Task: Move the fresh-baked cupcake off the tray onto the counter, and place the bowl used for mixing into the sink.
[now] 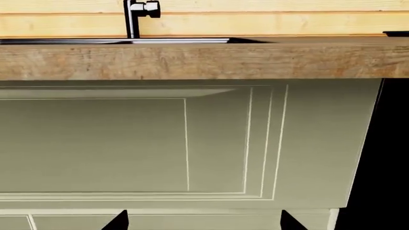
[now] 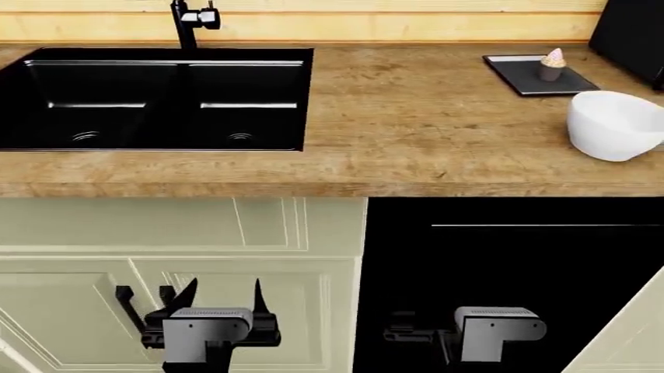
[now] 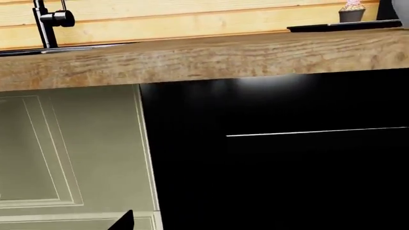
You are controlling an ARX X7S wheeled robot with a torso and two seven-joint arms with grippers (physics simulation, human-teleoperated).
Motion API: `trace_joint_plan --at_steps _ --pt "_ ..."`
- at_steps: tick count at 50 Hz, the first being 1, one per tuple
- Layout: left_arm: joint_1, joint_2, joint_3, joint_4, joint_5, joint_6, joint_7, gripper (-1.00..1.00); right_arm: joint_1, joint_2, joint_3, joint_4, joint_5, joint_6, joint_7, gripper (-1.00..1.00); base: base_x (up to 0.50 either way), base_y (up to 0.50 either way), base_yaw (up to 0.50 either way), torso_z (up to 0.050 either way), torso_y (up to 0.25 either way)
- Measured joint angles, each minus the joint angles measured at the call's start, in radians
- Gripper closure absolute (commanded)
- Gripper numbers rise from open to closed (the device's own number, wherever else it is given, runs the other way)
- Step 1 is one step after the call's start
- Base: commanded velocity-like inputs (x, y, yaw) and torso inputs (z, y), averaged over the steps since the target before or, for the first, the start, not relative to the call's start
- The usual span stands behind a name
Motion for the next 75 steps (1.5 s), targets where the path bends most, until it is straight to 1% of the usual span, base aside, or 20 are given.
trace_joint_plan --at_steps 75 --pt "-0.006 -0.034 0.041 -0.001 -0.034 0.009 -0.041 -1.0 0.026 0.03 -0.044 0.016 0.039 -0.007 0.041 -1.0 0.0 -0.23 0.0 0.0 0.0"
